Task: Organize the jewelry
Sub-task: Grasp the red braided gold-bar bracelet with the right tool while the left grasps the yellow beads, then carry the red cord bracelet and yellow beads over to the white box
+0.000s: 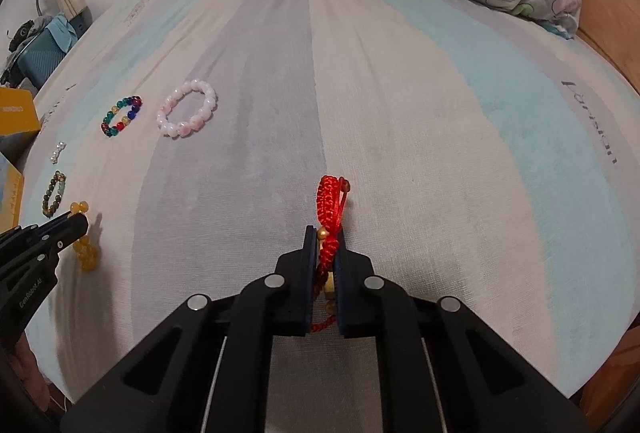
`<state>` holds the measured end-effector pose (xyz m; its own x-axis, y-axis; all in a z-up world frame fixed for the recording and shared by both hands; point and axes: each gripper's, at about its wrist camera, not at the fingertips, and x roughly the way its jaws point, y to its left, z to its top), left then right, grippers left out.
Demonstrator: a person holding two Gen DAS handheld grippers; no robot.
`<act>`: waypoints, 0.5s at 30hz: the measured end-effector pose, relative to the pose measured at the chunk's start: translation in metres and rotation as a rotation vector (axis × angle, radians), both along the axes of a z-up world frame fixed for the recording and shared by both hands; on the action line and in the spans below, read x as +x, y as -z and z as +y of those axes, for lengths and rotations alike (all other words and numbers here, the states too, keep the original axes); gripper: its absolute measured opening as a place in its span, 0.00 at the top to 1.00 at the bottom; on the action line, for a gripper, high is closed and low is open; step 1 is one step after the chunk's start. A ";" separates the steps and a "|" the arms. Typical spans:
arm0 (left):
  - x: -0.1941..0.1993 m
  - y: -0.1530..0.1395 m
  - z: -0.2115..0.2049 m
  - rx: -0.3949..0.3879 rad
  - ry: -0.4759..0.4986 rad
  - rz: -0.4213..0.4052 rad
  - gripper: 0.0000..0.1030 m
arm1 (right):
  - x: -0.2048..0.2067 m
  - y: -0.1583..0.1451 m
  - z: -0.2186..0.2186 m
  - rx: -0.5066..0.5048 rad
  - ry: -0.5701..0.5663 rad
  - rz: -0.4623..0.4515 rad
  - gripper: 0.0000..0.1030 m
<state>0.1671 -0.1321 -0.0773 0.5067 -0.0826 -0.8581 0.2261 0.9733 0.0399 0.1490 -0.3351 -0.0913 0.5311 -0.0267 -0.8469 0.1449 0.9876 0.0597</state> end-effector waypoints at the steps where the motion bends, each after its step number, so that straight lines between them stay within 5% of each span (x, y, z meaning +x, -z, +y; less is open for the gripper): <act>1: -0.001 -0.002 0.000 0.000 0.001 -0.004 0.91 | -0.001 -0.004 0.001 -0.002 -0.001 -0.008 0.93; 15: -0.007 -0.041 0.014 -0.022 0.003 -0.050 0.91 | -0.008 -0.048 0.012 -0.050 -0.012 -0.063 0.93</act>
